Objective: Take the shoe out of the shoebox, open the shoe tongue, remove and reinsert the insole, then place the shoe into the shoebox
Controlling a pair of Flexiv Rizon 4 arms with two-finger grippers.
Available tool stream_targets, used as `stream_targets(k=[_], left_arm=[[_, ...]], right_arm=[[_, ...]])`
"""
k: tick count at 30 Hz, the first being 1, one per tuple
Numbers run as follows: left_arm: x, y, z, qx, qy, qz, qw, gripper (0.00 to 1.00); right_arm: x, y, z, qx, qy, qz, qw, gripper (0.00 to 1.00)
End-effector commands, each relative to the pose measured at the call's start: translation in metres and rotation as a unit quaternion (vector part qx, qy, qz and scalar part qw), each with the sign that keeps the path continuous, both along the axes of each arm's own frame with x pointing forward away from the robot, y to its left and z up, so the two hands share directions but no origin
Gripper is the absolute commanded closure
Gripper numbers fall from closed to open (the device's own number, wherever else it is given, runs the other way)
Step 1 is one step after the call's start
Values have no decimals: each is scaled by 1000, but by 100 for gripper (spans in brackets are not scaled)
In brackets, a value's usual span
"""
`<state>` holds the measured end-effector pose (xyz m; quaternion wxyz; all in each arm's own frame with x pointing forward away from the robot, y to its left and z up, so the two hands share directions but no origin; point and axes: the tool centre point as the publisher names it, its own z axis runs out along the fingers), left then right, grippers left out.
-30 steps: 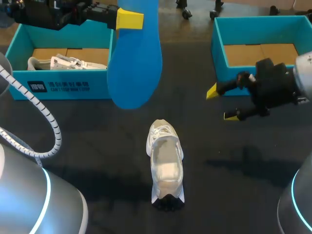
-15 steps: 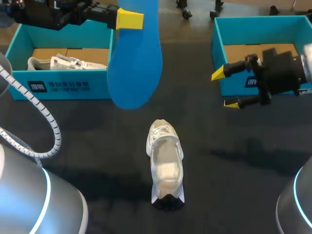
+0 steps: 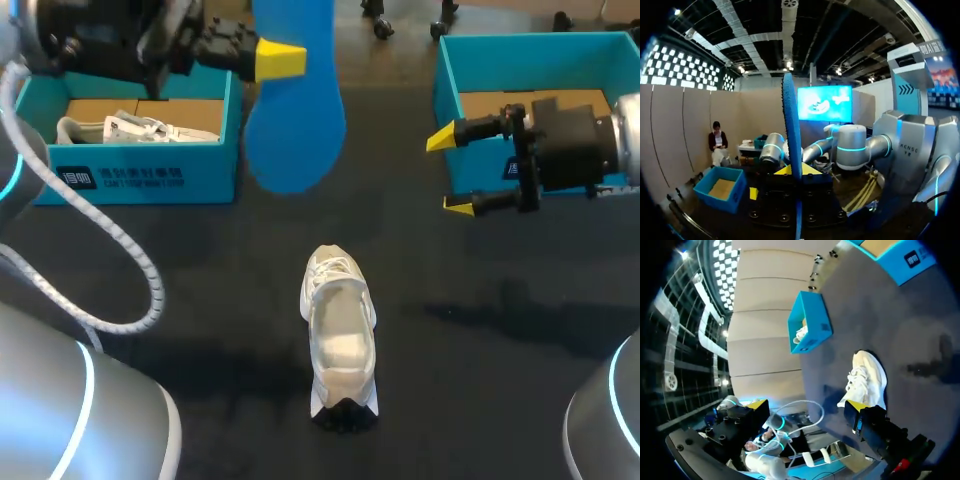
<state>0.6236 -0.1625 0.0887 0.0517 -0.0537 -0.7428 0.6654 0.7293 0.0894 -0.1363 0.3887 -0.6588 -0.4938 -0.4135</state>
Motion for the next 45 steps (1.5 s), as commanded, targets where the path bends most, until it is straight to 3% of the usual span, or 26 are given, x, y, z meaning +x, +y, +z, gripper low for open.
stream_targets(k=[1,5,14,16,19,23,24,25,28,30,31,44,45], left_arm=[[8,-15,-22,-81,-245,5,966,100],[10,-15,-26,-86,-261,2,961,100],[10,-15,-26,-86,-261,2,961,100],[11,-15,-29,-112,-278,-2,954,100],[17,-17,-38,-153,-346,-7,926,100],[35,-30,-64,-140,-425,0,894,100],[36,-32,-69,-154,-457,-5,876,100],[40,-34,-75,-148,-457,-4,877,100],[44,-41,-93,-151,-561,1,814,100],[52,-49,-113,-140,-653,4,744,100],[54,-51,-116,-129,-669,7,732,100],[54,-51,-116,-129,-669,7,732,100],[59,-54,-122,-124,-680,5,723,100]], right_arm=[[8,12,3,21,2,-2,1000,0],[7,15,7,67,-11,1,998,0],[5,15,9,65,-17,1,998,0],[5,15,9,65,-17,1,998,0],[11,17,11,84,-6,9,996,0],[18,17,19,102,1,11,995,0],[19,16,21,105,0,10,994,0],[19,16,23,110,-1,11,994,0],[23,15,29,125,-8,13,992,0],[25,16,31,136,-11,6,991,0],[26,16,32,137,-11,5,990,0],[26,16,32,137,-11,5,990,0],[26,16,32,137,-11,5,990,0]])
